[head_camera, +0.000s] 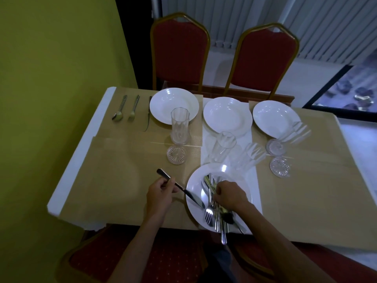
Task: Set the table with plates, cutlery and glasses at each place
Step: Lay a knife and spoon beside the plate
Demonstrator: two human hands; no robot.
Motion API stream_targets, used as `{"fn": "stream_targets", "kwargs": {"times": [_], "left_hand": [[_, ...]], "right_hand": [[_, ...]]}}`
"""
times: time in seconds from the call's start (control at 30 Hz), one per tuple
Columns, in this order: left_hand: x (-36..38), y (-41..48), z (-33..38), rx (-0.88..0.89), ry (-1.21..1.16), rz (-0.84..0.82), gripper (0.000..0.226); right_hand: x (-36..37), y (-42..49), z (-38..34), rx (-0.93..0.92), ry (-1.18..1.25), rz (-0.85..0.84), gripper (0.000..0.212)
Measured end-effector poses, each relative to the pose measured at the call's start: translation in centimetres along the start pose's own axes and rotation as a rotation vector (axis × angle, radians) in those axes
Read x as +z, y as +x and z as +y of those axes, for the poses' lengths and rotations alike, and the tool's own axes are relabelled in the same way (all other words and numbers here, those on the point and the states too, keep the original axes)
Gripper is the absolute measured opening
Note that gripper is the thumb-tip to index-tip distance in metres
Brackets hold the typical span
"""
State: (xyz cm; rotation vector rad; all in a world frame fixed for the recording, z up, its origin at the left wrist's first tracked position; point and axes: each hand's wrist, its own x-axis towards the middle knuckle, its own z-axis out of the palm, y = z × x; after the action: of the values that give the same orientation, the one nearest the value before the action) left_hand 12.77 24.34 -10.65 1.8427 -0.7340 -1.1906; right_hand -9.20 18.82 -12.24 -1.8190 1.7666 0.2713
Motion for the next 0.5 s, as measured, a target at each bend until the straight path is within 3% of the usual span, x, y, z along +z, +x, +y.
{"fn": "stream_targets", "kwargs": {"times": [0.1,0.37,0.5], "left_hand": [[0.2,-0.2,-0.1,-0.015,0.004,0.001,0.026],[1.3,-0.6,1.1,-0.002,-0.068,-0.055,0.023],[2.8,-1.7,3.9,0.058,-0.102,-0.121,0.021]], "right_hand": [[-0.8,-0.1,0.0,-0.022,0.031,-0.014,0.021],[-6.6,-3.4,0.2,-0.085,0.463,0.127,0.019],[-9.5,-5.5,1.0,-0.088,0.506,0.134,0.011]]}}
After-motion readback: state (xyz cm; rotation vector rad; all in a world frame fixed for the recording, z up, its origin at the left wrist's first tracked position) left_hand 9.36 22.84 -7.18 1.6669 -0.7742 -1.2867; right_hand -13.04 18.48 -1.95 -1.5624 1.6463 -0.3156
